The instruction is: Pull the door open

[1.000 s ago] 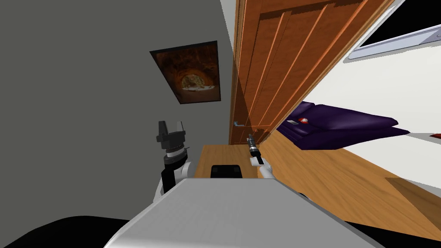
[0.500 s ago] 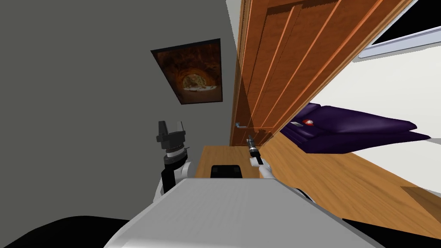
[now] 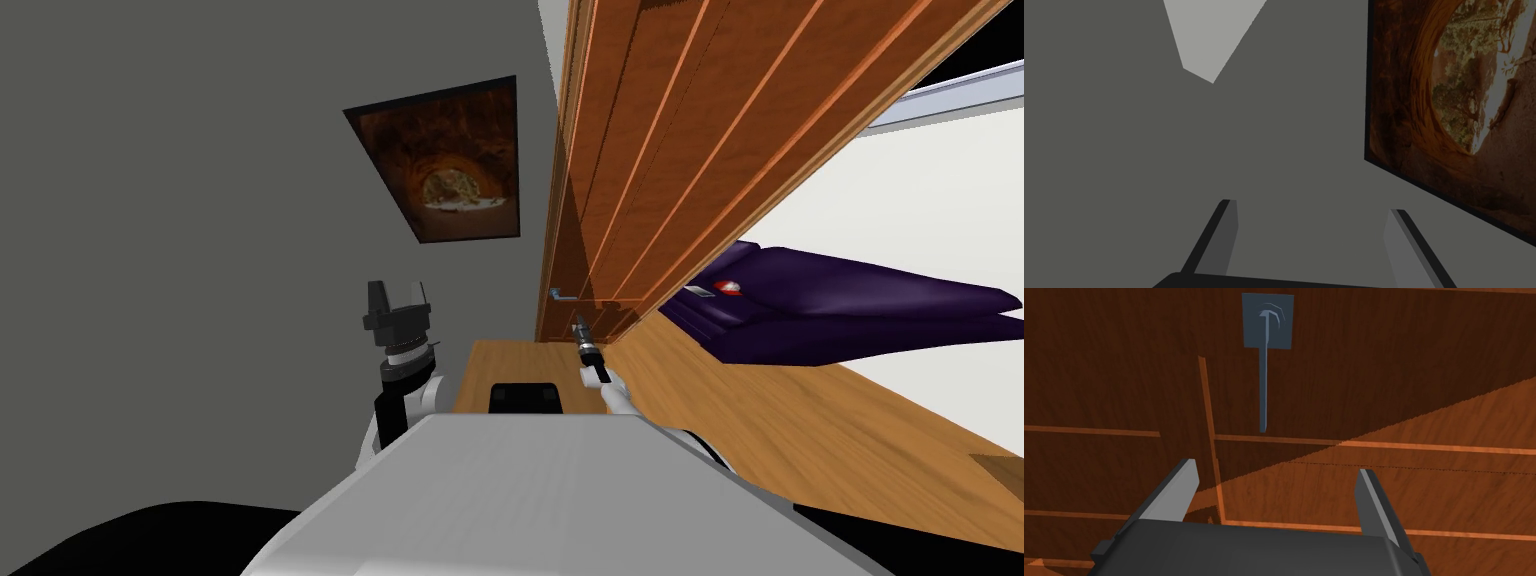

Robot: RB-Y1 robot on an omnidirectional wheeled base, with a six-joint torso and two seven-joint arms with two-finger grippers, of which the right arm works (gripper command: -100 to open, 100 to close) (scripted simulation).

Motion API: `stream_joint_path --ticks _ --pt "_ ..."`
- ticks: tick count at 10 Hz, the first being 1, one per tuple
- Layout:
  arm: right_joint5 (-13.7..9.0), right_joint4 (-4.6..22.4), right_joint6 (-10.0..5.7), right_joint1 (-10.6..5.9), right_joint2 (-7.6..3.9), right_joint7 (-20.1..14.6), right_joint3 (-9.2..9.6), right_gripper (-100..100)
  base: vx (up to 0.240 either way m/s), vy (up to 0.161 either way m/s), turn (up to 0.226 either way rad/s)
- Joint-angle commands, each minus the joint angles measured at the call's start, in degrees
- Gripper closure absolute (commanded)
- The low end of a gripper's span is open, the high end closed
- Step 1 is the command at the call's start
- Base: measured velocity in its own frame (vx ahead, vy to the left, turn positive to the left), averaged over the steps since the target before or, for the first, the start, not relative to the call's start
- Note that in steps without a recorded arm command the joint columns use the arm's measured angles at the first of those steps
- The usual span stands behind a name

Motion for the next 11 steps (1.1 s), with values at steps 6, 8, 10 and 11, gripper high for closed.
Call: stream_joint_path --ticks 6,8,10,11 --pt "0.27 6.95 -1.93 -2.74 -0.28 -0.94 -0.64 -100 0.079 0.005 0.036" --pt "0.28 7.46 -2.12 -2.9 -0.3 -0.98 -0.68 -100 0.058 0.001 0.023" --pt "-0.27 8.17 -3.15 -1.94 -2.02 -2.31 -1.35 -100 0.15 0.069 0.132" --pt "-0.42 8.32 -3.4 -1.68 -2.45 -2.64 -1.52 -100 0.184 0.037 0.085"
